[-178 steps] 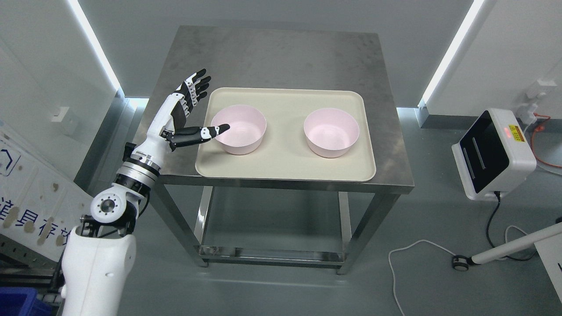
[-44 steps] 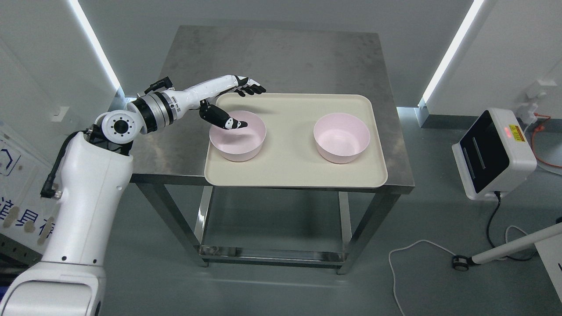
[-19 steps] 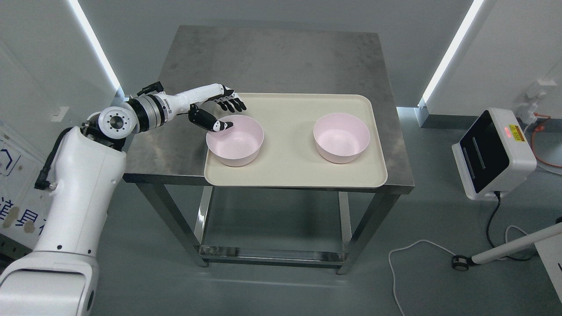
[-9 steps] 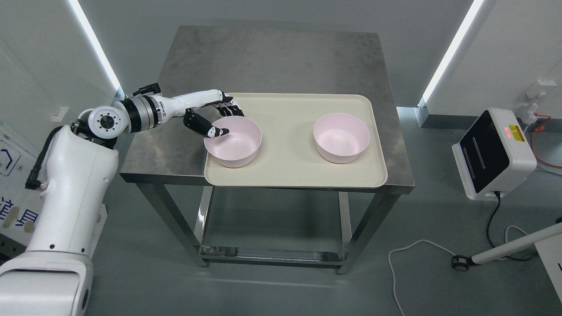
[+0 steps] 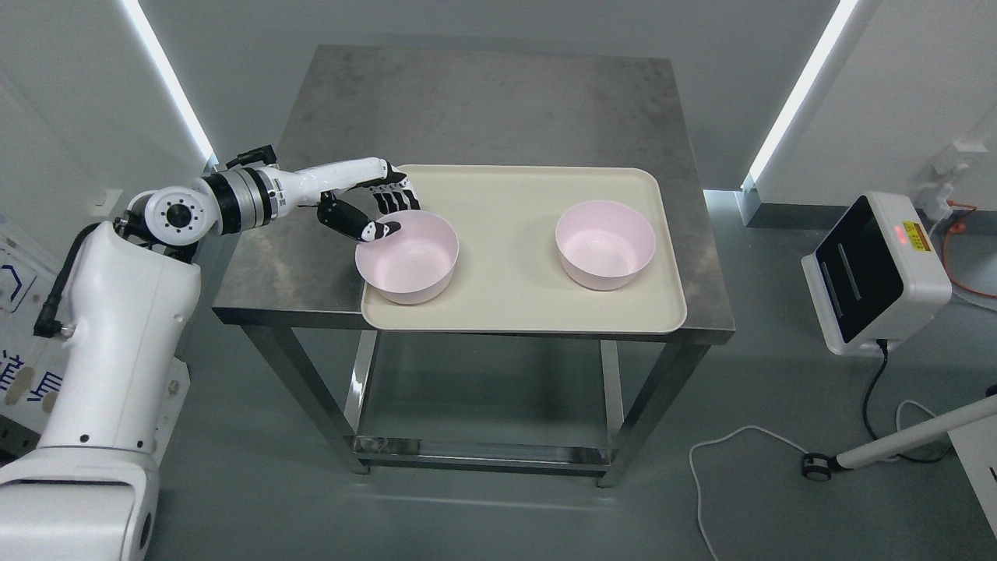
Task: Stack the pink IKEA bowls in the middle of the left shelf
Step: 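Grip the rim of the nearer pink bowl with the left hand, then lift the pink bowl and carry it over the other pink bowl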
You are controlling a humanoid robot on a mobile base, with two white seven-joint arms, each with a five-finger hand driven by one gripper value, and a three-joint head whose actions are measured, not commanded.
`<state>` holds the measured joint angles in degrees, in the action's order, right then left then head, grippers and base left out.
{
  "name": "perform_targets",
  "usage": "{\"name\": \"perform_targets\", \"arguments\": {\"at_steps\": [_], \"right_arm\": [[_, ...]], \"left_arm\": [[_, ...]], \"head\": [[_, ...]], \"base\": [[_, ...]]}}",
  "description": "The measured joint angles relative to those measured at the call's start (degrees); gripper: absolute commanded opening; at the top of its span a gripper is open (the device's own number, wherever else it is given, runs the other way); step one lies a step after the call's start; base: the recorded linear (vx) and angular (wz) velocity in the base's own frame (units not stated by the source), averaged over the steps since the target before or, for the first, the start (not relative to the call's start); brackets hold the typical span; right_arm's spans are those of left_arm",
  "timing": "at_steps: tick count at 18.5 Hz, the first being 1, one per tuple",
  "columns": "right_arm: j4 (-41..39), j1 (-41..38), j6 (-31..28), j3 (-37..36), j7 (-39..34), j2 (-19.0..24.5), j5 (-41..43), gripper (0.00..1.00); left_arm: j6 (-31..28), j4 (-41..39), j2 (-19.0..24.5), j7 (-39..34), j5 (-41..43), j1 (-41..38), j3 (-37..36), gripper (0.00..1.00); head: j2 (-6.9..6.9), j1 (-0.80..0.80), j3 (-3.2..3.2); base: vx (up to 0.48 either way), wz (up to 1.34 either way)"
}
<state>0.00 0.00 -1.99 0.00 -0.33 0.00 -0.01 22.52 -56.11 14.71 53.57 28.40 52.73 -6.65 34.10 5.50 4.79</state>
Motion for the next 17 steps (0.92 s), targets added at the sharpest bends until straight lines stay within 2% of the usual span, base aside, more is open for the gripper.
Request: {"name": "perform_targets", "arguments": {"at_steps": [3, 11, 17], "right_arm": [[0.0, 0.0, 0.0, 0.0, 0.0, 0.0, 0.0, 1.0], [0.0, 0.0, -0.08, 0.0, 0.0, 0.0, 0.01, 1.0], [0.0, 0.0, -0.26, 0.0, 0.0, 0.0, 0.01, 1.0]], "left_arm": [[1.07, -0.04, 0.01, 0.09, 0.0, -0.23, 0.07, 0.01], [2.65, -0.6, -0.41, 0.38, -0.28, -0.51, 0.79, 0.01], [-3.23, -3.38, -3.32, 3.1, -0.64, 0.74, 3.15, 0.0]], "head": [[0.0, 0.0, 0.0], [0.0, 0.0, 0.0], [0.0, 0.0, 0.0]], "base": [[0.0, 0.0], [0.0, 0.0], [0.0, 0.0]]}}
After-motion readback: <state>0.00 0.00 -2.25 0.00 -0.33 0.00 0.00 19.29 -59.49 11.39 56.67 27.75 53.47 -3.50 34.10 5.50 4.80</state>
